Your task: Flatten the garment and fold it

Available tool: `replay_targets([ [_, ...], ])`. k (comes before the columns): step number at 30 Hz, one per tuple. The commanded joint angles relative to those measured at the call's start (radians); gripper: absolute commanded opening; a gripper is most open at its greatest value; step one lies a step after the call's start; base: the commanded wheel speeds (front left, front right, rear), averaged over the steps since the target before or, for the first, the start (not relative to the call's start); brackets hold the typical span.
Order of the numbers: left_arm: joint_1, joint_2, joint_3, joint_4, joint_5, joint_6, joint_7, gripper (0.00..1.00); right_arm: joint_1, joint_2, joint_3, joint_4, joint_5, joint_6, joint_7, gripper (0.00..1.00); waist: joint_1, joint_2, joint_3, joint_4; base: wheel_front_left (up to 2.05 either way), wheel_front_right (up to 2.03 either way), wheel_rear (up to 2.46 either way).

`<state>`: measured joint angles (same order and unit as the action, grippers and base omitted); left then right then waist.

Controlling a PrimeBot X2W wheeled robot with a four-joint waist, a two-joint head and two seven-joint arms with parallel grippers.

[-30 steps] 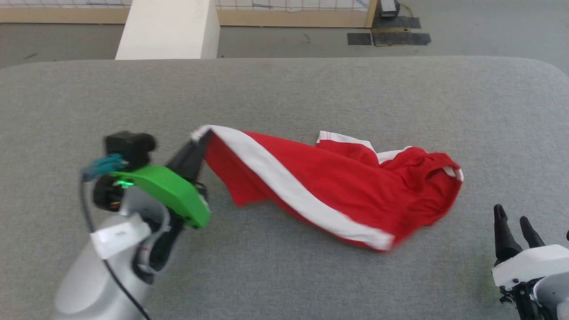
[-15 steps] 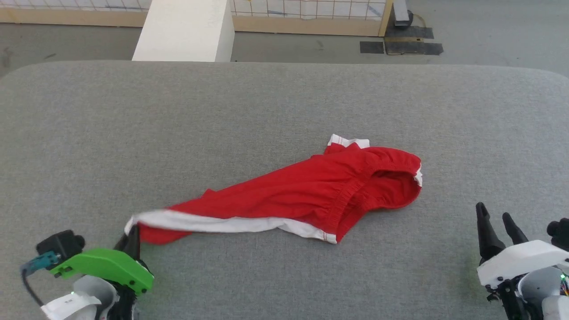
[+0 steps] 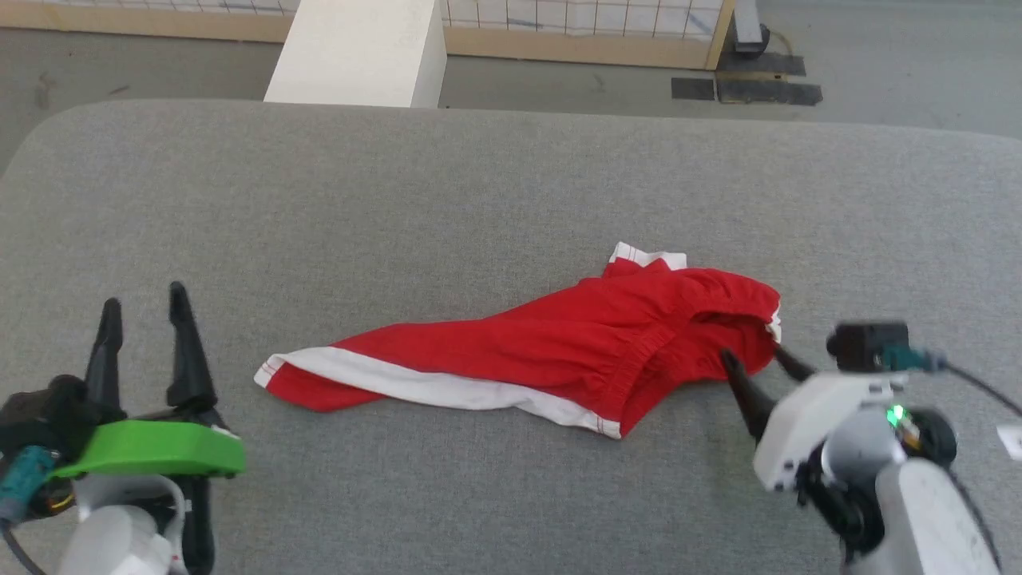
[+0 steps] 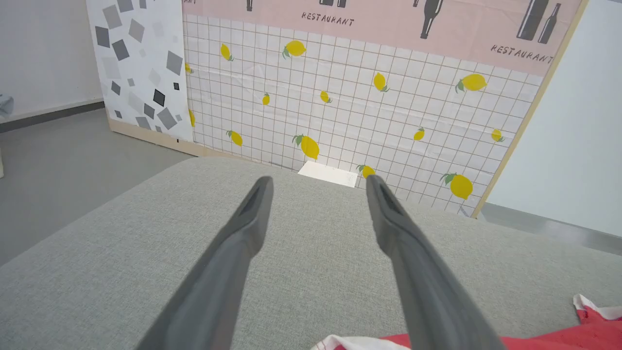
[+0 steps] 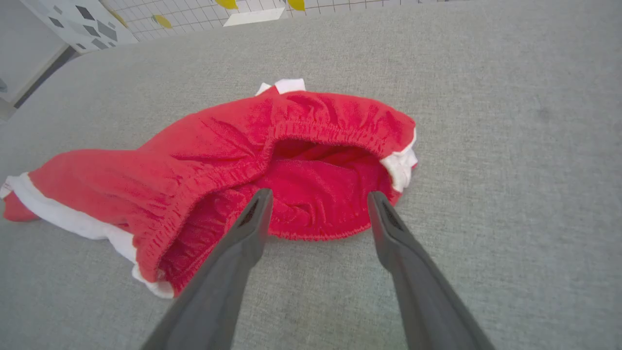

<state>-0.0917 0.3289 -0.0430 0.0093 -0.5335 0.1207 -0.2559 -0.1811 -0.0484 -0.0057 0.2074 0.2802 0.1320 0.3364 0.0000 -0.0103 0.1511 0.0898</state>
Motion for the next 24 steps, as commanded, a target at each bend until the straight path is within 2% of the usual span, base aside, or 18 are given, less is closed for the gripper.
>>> replay_targets([
  [1,0.025,-0.031,0.01,-0.019,0.044,-0.013,-0.005,1.0,-0.053,-0.002,-0.008,-0.003,-0.05,-0.001,0.025,1.0,0.0,0.0103,0.017,0.006,0.0,0.0,0.0],
  [5,0.035,-0.115,0.043,-0.034,0.117,-0.066,-0.006,1.0,-0.157,-0.002,-0.046,0.008,-0.237,-0.001,0.126,1.0,0.0,0.0103,0.052,0.027,0.0,0.0,0.0],
  [9,0.021,-0.172,0.076,-0.012,0.154,-0.125,-0.006,1.0,-0.207,-0.002,-0.059,0.025,-0.333,-0.001,0.241,1.0,0.0,0.0103,0.078,0.046,0.0,0.0,0.0],
  [13,0.004,-0.213,0.098,0.016,0.181,-0.174,-0.006,1.0,-0.21,-0.002,-0.038,0.049,-0.376,-0.001,0.355,1.0,0.0,0.0103,0.1,0.059,0.0,0.0,0.0],
  [18,-0.021,-0.243,0.12,0.038,0.206,-0.209,-0.006,1.0,-0.22,-0.002,-0.042,0.064,-0.395,-0.001,0.384,1.0,0.0,0.0103,0.124,0.07,0.0,0.0,0.0],
  [19,-0.027,-0.247,0.123,0.042,0.21,-0.215,-0.006,1.0,-0.227,-0.002,-0.044,0.069,-0.39,-0.001,0.378,0.81,0.0,0.0103,0.128,0.073,0.0,0.0,0.0],
  [20,-0.031,-0.25,0.126,0.044,0.214,-0.219,-0.006,1.0,-0.237,-0.002,-0.048,0.07,-0.384,-0.001,0.364,0.21,0.0,0.0103,0.132,0.075,0.0,0.0,0.0],
  [21,-0.037,-0.253,0.131,0.047,0.217,-0.224,-0.006,1.0,-0.25,-0.002,-0.051,0.074,-0.381,-0.001,0.347,0.0,0.0,0.0103,0.136,0.077,0.0,0.0,0.0],
  [24,-0.049,-0.26,0.143,0.051,0.225,-0.234,-0.006,1.0,-0.306,-0.002,-0.063,0.094,-0.382,-0.001,0.309,0.0,0.0,0.0103,0.146,0.081,0.0,0.0,0.0],
])
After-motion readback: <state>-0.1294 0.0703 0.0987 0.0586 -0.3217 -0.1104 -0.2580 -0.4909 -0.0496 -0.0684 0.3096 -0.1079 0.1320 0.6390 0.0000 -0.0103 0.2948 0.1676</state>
